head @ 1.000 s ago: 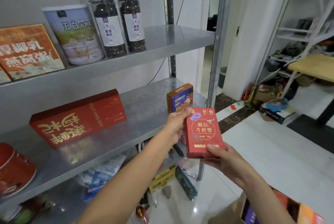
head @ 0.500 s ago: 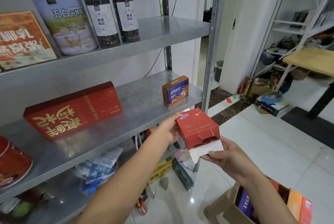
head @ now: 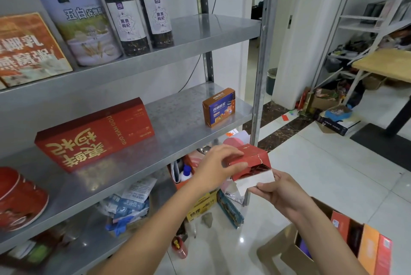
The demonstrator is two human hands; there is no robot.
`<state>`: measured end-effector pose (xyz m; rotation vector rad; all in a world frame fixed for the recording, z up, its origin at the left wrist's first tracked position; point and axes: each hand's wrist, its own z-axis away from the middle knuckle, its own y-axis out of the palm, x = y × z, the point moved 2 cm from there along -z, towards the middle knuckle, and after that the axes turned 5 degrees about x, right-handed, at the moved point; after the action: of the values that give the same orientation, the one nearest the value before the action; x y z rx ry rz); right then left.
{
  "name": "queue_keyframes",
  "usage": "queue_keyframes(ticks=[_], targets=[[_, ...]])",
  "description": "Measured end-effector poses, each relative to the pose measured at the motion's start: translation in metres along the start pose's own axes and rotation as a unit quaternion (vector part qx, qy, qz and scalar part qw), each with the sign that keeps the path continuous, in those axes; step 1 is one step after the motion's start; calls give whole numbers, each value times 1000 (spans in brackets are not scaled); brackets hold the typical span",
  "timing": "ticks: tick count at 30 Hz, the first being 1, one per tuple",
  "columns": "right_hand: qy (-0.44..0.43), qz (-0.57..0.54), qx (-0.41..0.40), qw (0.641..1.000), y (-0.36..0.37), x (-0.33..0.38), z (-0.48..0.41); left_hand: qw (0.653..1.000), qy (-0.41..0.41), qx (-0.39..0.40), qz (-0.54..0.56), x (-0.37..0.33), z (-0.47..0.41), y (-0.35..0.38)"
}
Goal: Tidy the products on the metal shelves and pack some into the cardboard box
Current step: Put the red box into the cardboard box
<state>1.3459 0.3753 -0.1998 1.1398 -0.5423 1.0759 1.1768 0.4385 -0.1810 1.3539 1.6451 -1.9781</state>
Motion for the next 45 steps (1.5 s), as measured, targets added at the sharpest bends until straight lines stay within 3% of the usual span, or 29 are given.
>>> queue_keyframes(ticks=[6,12,20,30,37,45], targets=[[10,-11,-23,1000,9,-4,-3,980,44,11,-195,1,8,4],[22,-15,-35,999,16,-9,-4,949,104,25,-296,-3,13,3],[50,-18,-24,998,20,-14,-3,946,121,78,-289,0,15,-10],[72,-29,-31,997,21,-14,1,948,133,5,-289,-3,14,-5],[82,-32,-31,996,16,-14,9,975,81,-36,-205,-4,10,-2],[45,-29,-45,998,4,-13,21,997,37,61,-42,-7,15,11]])
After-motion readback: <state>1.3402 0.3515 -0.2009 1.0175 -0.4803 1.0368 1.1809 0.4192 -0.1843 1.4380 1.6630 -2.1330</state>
